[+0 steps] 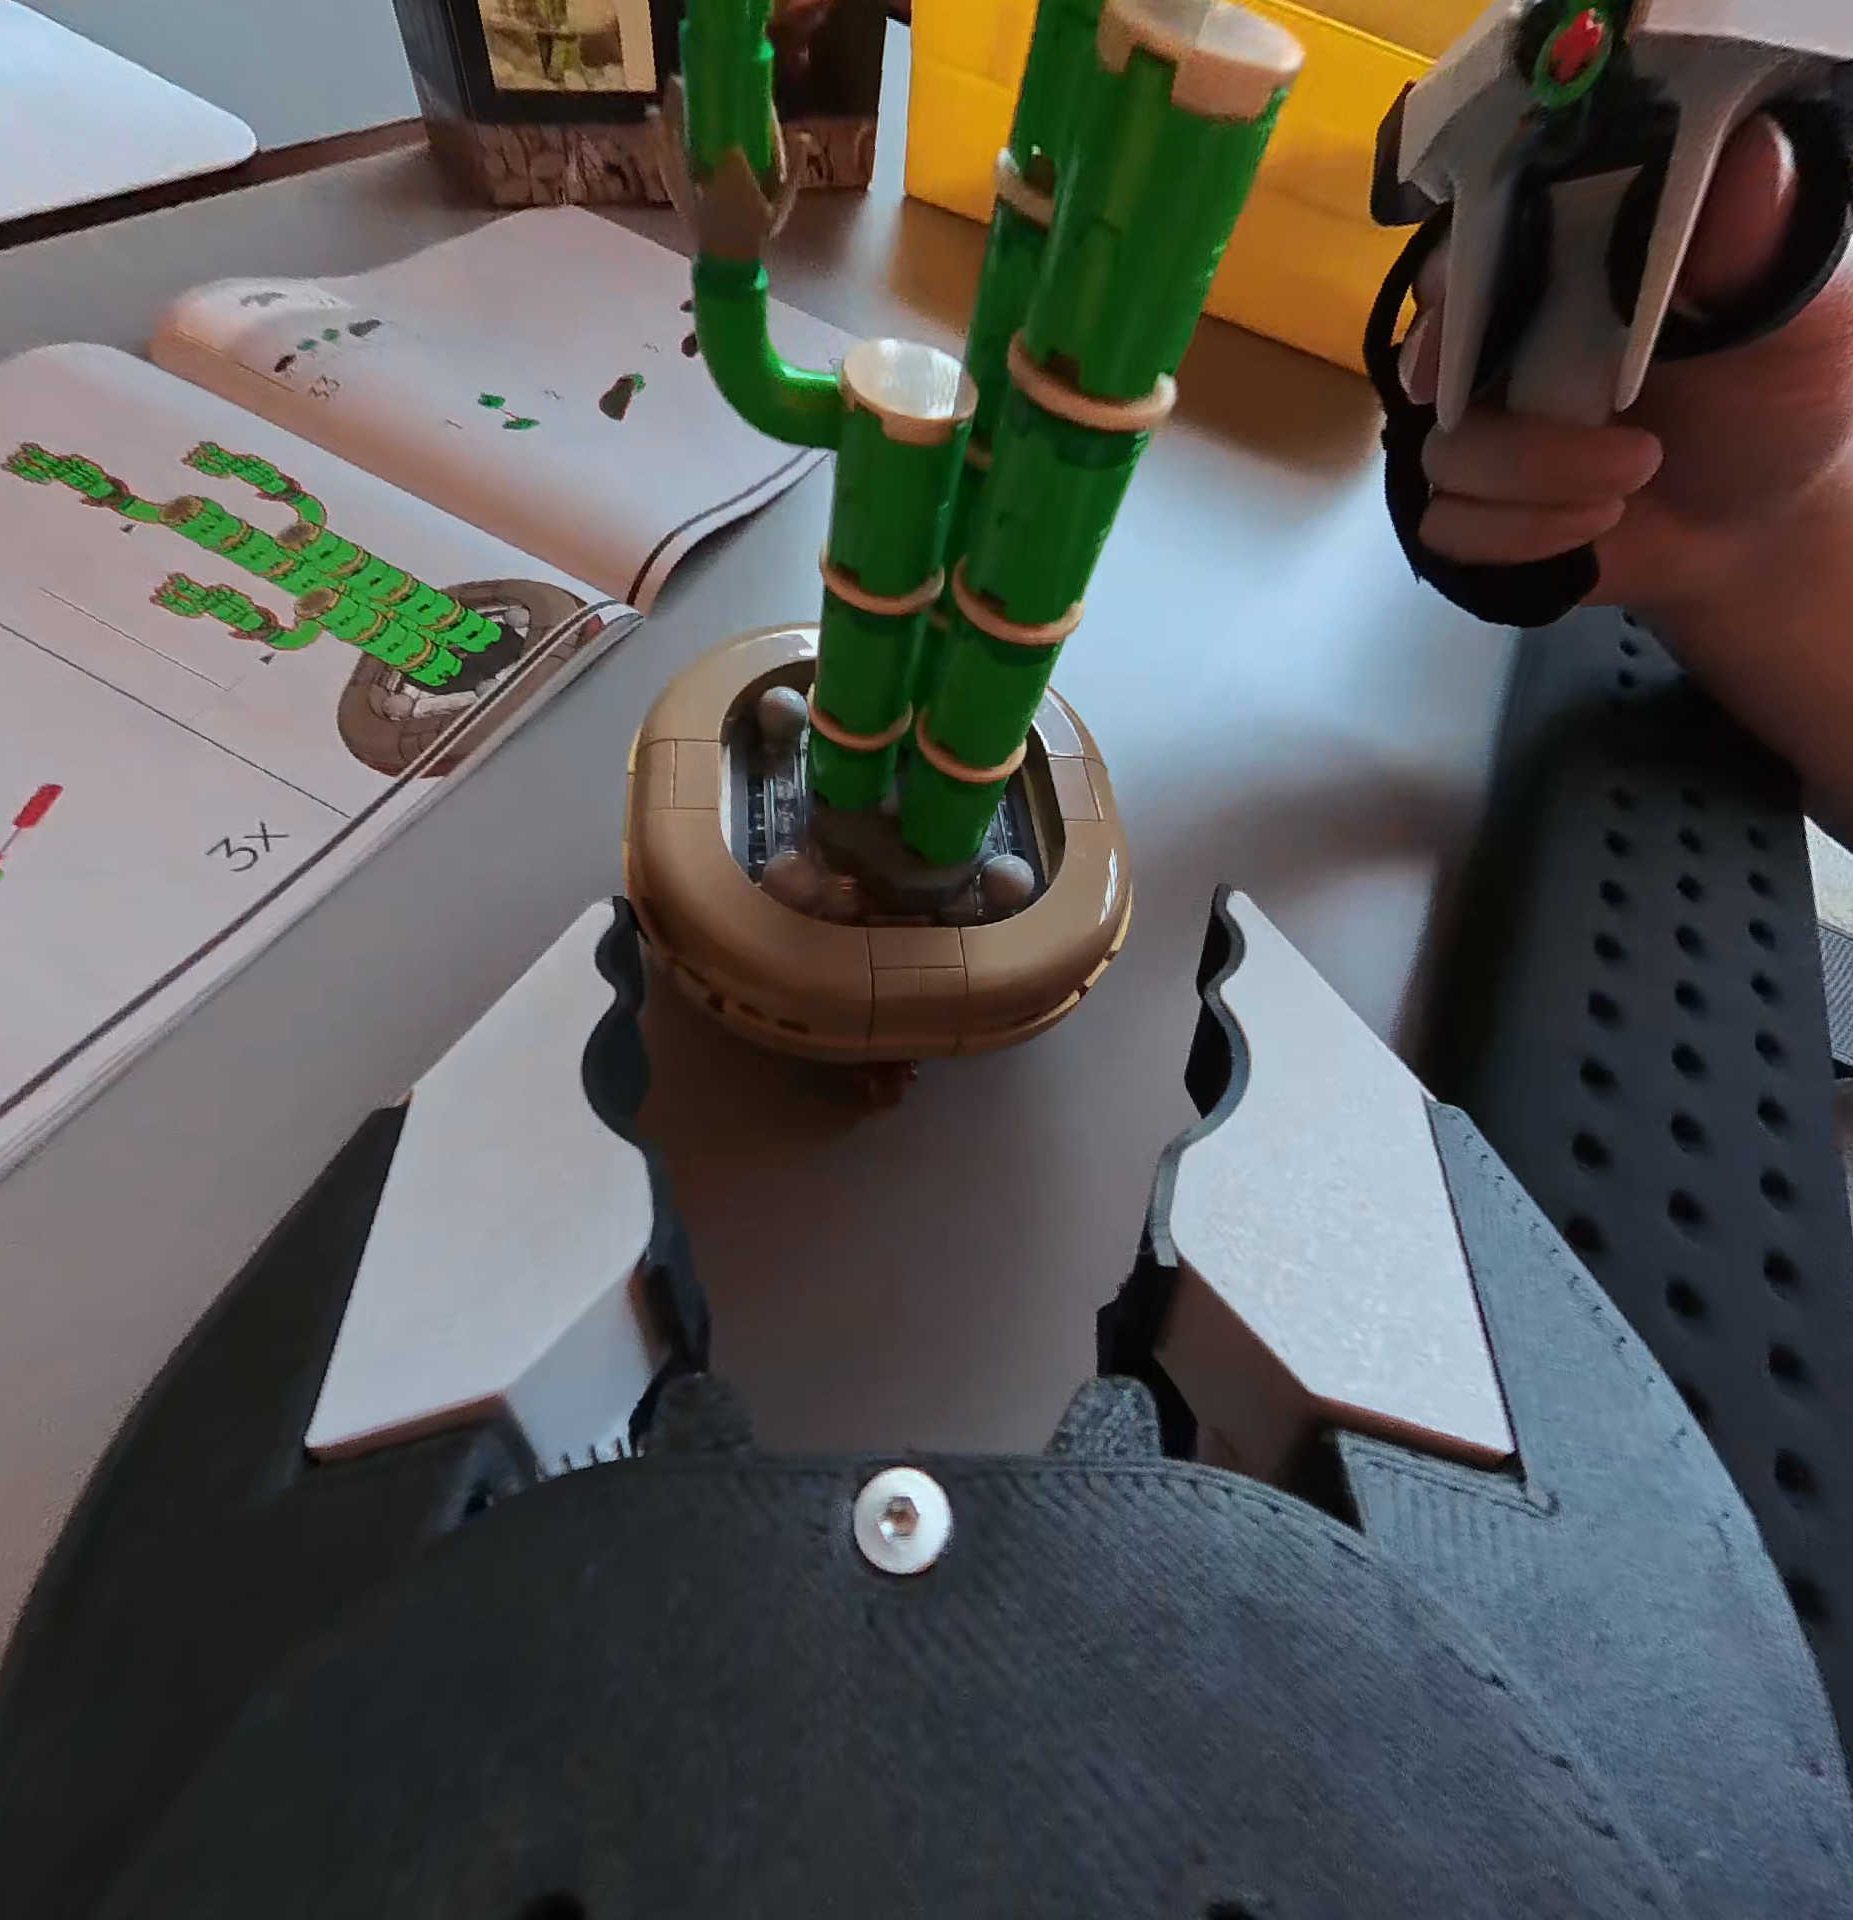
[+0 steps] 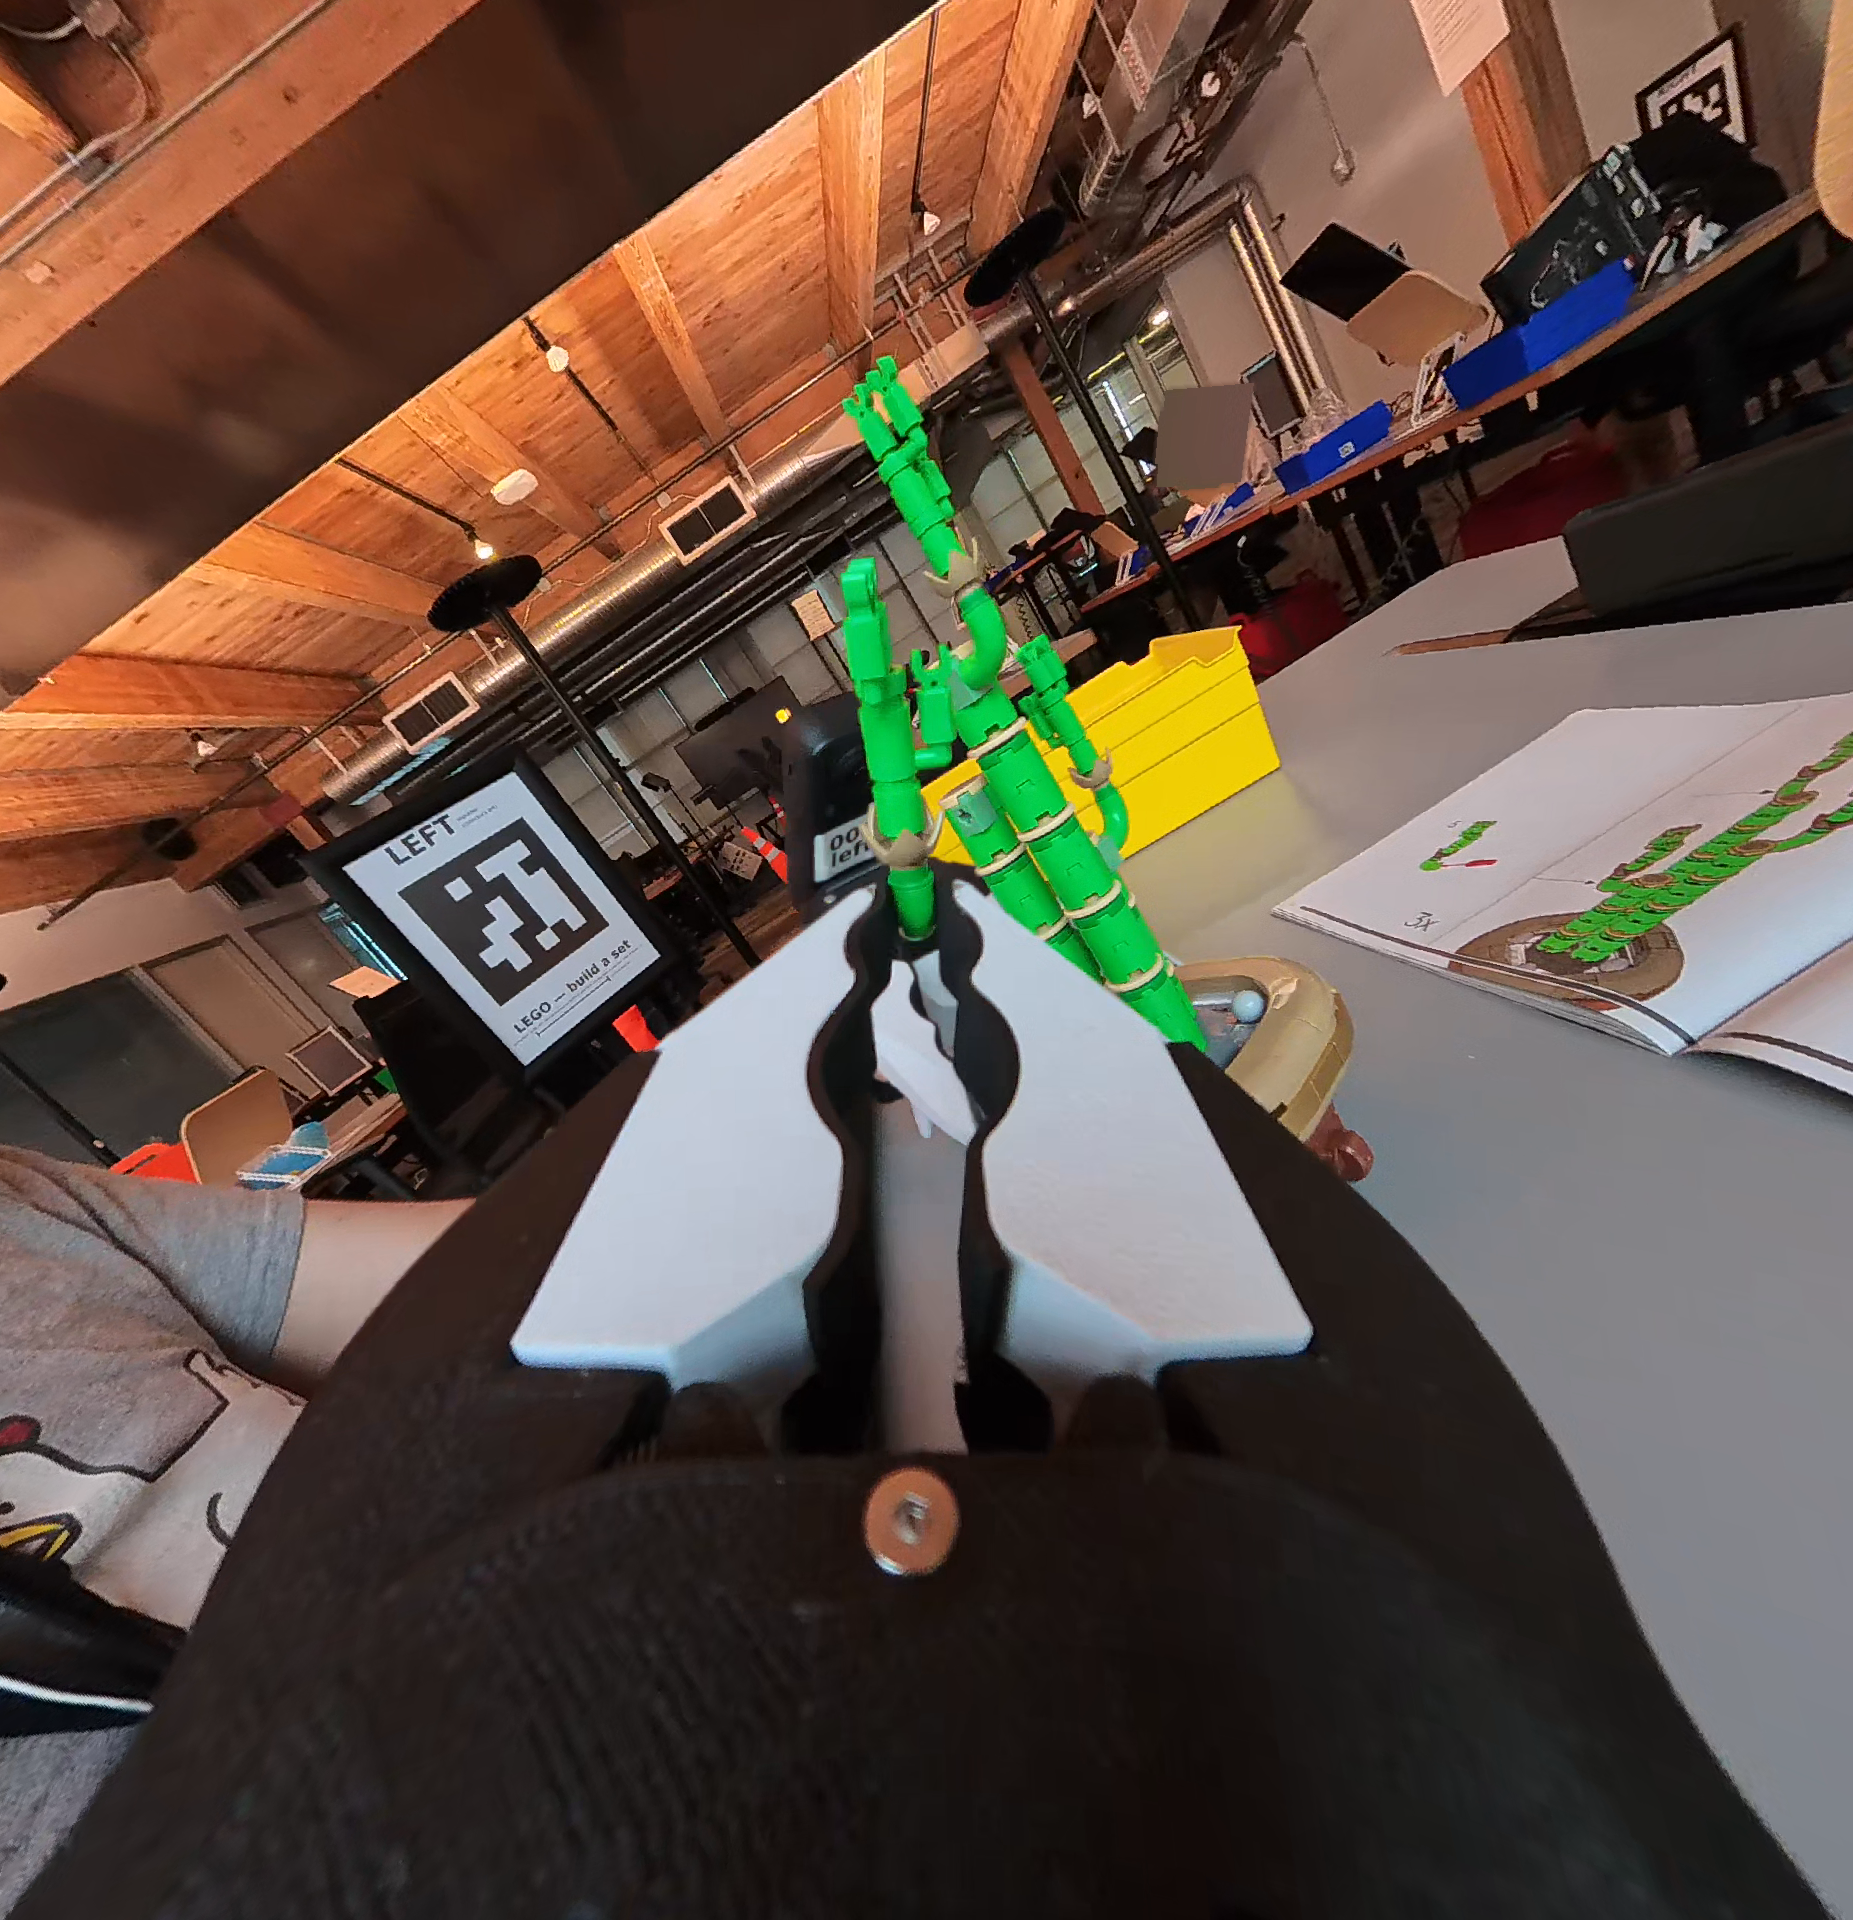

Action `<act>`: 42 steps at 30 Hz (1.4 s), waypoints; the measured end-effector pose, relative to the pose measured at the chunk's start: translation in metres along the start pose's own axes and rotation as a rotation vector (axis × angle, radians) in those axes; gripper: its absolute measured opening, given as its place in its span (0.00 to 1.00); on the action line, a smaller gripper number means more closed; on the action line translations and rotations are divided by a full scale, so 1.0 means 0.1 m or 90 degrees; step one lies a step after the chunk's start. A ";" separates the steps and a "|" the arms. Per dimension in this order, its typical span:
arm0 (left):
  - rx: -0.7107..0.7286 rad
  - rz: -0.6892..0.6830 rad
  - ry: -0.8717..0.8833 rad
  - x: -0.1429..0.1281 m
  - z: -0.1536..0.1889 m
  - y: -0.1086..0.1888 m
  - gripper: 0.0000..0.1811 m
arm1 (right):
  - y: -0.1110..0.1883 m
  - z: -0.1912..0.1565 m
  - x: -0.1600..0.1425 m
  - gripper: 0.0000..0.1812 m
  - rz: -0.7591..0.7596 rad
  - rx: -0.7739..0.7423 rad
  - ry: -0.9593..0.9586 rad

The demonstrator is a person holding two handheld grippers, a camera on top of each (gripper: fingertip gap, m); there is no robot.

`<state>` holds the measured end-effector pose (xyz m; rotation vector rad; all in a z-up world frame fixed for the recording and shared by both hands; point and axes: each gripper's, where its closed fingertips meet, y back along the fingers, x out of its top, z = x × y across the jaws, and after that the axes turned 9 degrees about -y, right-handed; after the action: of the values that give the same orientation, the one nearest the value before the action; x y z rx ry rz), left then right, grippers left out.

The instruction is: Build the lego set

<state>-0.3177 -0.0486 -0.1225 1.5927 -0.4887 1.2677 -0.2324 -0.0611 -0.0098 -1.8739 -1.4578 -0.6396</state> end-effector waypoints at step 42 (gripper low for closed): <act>0.147 0.202 -0.118 1.11 0.50 0.03 0.11 | -0.13 0.05 0.00 0.04 -0.127 0.030 0.199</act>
<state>-0.2550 -0.0653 -0.0196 1.8919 -0.7570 1.4597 -0.2451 -0.0554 -0.0108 -1.5232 -1.4468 -0.9395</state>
